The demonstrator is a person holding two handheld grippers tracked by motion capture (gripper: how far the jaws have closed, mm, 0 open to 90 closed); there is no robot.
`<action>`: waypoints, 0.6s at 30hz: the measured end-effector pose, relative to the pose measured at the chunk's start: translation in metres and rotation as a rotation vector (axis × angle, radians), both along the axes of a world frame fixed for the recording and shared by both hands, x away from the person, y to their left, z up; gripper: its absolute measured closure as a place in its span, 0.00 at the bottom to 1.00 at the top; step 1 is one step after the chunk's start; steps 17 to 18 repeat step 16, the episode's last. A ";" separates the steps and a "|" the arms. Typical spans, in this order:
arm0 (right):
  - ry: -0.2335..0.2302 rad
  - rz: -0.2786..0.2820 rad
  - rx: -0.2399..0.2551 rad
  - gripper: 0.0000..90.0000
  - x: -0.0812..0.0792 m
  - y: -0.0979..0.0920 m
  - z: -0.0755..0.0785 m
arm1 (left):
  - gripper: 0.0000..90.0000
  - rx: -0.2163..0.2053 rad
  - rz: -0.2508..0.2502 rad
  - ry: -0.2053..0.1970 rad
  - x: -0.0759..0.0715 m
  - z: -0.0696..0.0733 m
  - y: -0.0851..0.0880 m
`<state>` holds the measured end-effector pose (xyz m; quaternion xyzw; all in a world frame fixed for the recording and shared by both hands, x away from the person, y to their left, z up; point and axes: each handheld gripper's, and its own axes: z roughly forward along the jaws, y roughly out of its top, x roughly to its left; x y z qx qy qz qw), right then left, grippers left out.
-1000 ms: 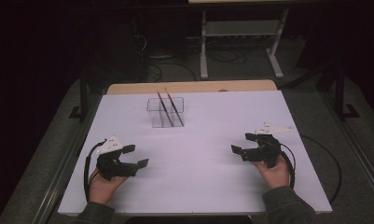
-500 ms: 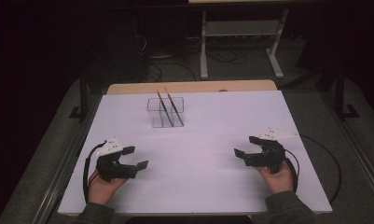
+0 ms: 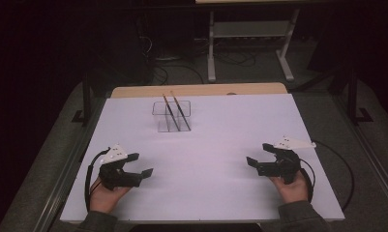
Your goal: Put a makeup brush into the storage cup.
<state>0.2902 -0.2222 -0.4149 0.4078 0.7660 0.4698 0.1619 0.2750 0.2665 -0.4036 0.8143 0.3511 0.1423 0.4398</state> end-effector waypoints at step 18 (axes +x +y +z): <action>-0.001 0.018 -0.023 0.17 -0.004 0.003 -0.004 | 0.21 -0.026 -0.013 0.012 0.002 -0.002 -0.002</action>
